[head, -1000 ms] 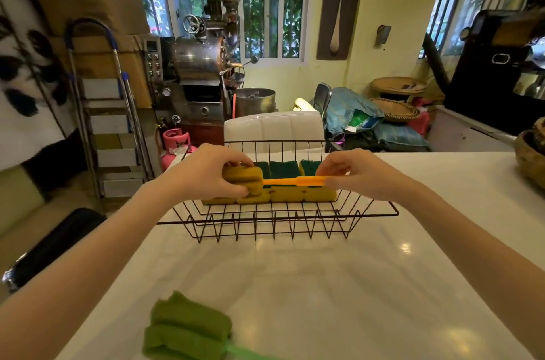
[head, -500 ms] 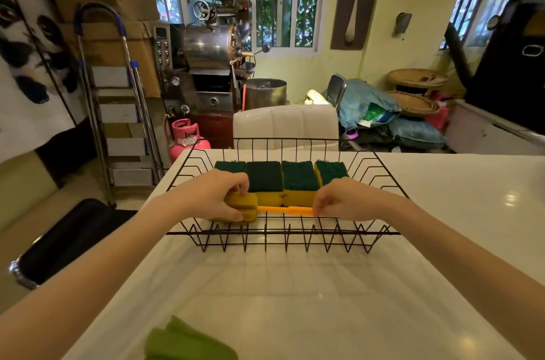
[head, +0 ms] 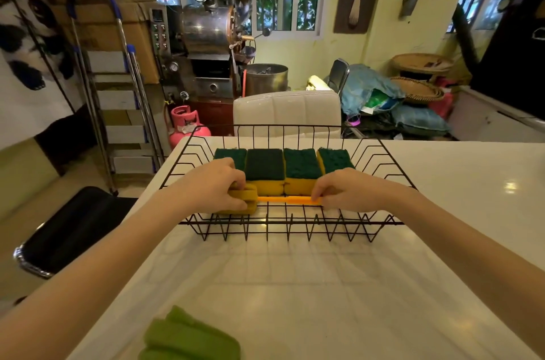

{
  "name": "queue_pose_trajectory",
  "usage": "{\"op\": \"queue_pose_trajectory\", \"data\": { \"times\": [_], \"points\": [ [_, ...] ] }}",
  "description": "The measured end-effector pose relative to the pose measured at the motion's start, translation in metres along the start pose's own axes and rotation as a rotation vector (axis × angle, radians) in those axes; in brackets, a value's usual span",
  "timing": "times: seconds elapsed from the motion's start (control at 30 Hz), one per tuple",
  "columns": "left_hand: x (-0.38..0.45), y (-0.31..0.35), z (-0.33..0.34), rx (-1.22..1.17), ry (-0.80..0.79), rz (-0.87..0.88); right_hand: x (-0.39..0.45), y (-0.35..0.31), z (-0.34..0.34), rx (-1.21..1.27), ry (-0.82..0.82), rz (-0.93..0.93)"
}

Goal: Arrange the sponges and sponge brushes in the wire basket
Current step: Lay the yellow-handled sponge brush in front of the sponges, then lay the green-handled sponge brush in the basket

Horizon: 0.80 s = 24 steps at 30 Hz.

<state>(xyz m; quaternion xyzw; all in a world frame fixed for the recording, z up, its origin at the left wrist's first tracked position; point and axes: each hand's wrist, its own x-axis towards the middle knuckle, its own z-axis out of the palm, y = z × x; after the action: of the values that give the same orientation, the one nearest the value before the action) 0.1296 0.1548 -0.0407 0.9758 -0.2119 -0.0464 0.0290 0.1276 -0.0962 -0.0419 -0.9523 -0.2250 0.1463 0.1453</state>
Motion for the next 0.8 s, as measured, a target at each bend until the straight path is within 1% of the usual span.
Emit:
{"op": "queue_pose_trajectory", "data": {
  "times": [0.1,0.2,0.43,0.53,0.63,0.7,0.8],
  "points": [
    [-0.007,-0.001,0.000,-0.061,0.000,-0.012,-0.004,-0.005,-0.004,0.035,0.054,-0.020],
    [-0.019,0.000,-0.005,-0.142,0.044,-0.014,-0.010,-0.017,-0.006,0.099,0.136,-0.068],
    [-0.064,0.006,-0.017,-0.299,0.220,0.027,-0.033,-0.064,-0.006,0.221,0.327,-0.215],
    [-0.087,0.013,-0.017,-0.338,0.267,0.048,-0.046,-0.081,0.003,0.245,0.332,-0.260],
    [-0.111,0.021,-0.013,-0.387,0.287,0.076,-0.061,-0.094,0.016,0.228,0.296,-0.302],
    [-0.127,0.026,-0.008,-0.435,0.269,0.091,-0.070,-0.099,0.026,0.210,0.274,-0.331],
    [-0.146,0.030,0.001,-0.488,0.196,0.099,-0.083,-0.102,0.037,0.168,0.265,-0.332]
  ]
}}
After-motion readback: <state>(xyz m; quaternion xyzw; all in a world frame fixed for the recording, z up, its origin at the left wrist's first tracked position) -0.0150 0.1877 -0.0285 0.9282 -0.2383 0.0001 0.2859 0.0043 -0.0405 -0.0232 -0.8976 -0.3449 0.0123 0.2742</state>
